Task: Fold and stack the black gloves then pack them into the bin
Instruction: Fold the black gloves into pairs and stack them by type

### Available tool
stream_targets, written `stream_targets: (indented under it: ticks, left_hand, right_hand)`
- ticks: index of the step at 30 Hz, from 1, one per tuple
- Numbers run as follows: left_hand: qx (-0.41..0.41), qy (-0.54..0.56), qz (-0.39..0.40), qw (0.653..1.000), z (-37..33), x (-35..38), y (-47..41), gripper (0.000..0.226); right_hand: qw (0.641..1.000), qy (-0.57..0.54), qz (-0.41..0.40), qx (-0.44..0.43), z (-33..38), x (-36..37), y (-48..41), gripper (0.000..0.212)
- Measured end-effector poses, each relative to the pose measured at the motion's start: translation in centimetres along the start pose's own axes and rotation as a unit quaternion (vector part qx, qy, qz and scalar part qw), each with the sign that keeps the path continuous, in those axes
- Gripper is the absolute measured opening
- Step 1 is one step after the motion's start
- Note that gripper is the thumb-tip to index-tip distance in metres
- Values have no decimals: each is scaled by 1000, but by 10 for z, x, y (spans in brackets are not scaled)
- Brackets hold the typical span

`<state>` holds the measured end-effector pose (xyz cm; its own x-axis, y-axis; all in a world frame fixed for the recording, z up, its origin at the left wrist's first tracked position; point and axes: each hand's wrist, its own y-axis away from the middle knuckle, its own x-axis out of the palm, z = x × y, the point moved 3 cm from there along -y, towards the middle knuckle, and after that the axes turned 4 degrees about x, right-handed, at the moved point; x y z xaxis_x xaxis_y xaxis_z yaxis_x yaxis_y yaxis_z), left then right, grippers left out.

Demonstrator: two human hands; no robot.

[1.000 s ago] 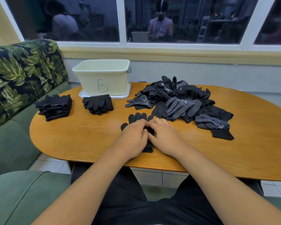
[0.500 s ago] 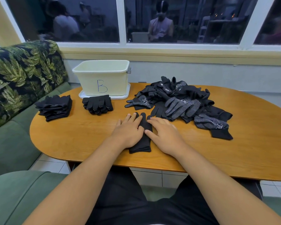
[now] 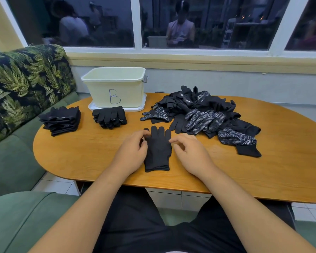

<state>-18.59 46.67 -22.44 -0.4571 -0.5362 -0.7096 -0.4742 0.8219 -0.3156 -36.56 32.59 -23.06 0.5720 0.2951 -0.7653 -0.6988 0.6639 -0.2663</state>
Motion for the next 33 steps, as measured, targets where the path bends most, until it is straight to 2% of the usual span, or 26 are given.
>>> stream_targets:
  ticks: [3,6,10,13,18,21,26,29,33]
  left_hand:
    - [29,0,8,1000,3,-10,25,30]
    - [56,-8,45,997,3,-14,42,34]
    - [100,-15,69,992,-1,-17,47,38]
    - [139,-4,92,986,-5,-17,48,31]
    - [136,-60,98,984,-5,-8,46,23]
    - [113,-37,76,990,-4,-6,42,9]
    - [88,-6,58,994,-2,-7,40,12]
    - [104,-3,70,992,-1,-6,42,9]
    - [135,-80,87,984,-1,-3,43,25]
  right_hand:
    - [999,-32,-5,-13,-6,-4,10,22]
    - [998,-44,5,-37,-5,-4,16,22]
    - [996,18,33,-83,1,2,18,16]
    - [991,70,31,-105,4,4,18,17]
    - [988,97,29,-116,8,5,17,24]
    - [988,95,32,-118,8,4,18,26]
    - [987,91,30,-131,13,4,18,25]
    - [984,109,17,-139,16,5,15,18]
    - [986,95,2,-137,14,4,17,18]
